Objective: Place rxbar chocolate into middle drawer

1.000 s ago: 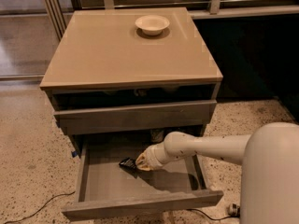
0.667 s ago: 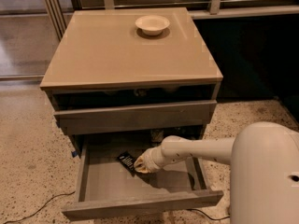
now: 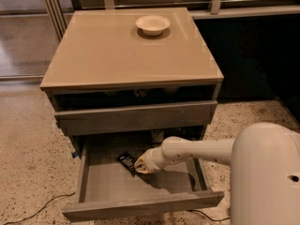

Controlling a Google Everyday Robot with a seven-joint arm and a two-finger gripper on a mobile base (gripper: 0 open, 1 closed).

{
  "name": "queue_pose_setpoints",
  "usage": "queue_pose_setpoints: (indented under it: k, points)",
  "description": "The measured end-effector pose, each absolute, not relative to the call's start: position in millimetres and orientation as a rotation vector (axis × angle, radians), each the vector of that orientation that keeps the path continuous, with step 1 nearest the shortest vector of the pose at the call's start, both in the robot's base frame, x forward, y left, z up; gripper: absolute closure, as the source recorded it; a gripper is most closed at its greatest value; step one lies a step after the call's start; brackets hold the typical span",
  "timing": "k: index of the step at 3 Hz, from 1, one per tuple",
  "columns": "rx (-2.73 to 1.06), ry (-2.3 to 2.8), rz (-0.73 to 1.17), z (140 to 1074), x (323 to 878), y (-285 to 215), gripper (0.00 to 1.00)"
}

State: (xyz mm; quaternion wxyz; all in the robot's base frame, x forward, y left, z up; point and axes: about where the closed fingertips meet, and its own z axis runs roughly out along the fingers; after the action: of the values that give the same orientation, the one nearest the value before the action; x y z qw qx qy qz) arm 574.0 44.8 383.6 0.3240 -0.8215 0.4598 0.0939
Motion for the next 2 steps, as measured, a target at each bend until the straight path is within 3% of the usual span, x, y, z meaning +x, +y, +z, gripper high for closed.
queue_pose_setpoints:
  k: [1,2]
  points:
    - [-2.141,1.217,0.244,385.3,575.6,44.1,0.51]
    - [-2.141,1.217,0.244,385.3,575.6,44.1,0.28]
